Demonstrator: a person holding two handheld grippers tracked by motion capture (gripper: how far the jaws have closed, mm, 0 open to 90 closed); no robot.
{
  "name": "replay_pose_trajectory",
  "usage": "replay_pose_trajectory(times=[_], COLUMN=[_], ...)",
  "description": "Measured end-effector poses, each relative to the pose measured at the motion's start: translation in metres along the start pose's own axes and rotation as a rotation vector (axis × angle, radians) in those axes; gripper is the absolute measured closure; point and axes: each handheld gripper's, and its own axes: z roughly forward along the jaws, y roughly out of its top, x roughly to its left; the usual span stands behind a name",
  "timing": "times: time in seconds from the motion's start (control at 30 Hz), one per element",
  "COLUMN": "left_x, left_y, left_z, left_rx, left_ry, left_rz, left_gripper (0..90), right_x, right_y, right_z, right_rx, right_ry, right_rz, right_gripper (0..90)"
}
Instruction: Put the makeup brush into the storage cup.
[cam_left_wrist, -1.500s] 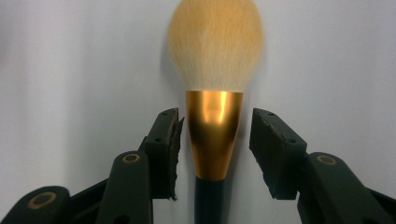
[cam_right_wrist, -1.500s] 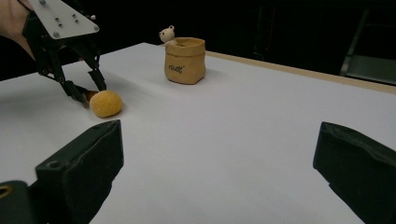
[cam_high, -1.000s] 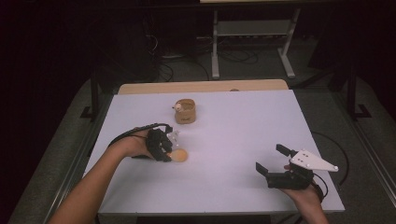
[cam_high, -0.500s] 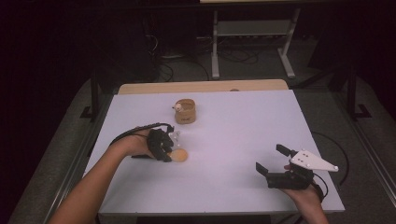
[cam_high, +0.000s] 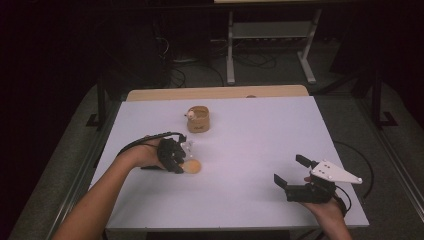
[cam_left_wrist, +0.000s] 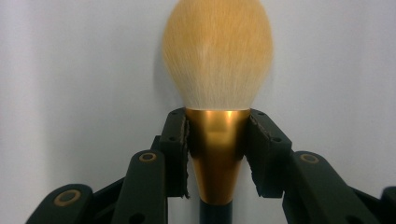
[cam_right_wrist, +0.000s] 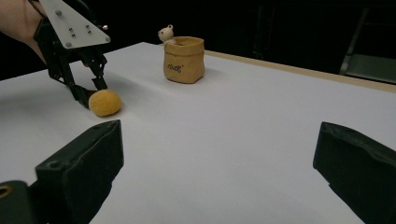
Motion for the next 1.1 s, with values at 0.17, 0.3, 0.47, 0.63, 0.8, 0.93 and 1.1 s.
replay_pose_trajectory(times=[0.17, 0.3, 0.47, 0.63, 0.8, 0.93, 1.1], left_x=[-0.001, 0.000, -0.001, -0.002, -0.002, -0.003, -0.005], left_y=[-0.001, -0.003, -0.004, -0.005, -0.006, -0.005, -0.005], left_z=[-0.003, -0.008, -0.015, -0.022, -0.027, -0.031, -0.036], left_rx=[-0.011, -0.031, -0.068, -0.105, -0.127, -0.143, -0.163], left_ry=[0.000, 0.013, 0.014, 0.023, 0.025, 0.028, 0.047], left_rz=[-0.016, -0.025, -0.040, -0.073, -0.094, -0.103, -0.118], left_gripper=[62.1, 62.1, 62.1, 62.1, 62.2, 62.2, 62.2], right_x=[0.000, 0.000, 0.000, 0.001, 0.000, 0.000, -0.001], right_y=[0.000, 0.000, 0.000, -0.001, -0.002, -0.002, -0.003], right_z=[0.000, 0.000, 0.000, 0.001, 0.001, 0.001, 0.001], right_rx=[0.001, 0.001, 0.004, 0.009, 0.008, 0.008, 0.011], right_ry=[0.000, 0.000, 0.004, 0.008, 0.011, 0.013, 0.016], right_rz=[-0.001, -0.003, -0.004, -0.004, -0.004, -0.009, -0.026], right_gripper=[1.3, 1.3, 1.3, 1.3, 1.3, 1.3, 1.3])
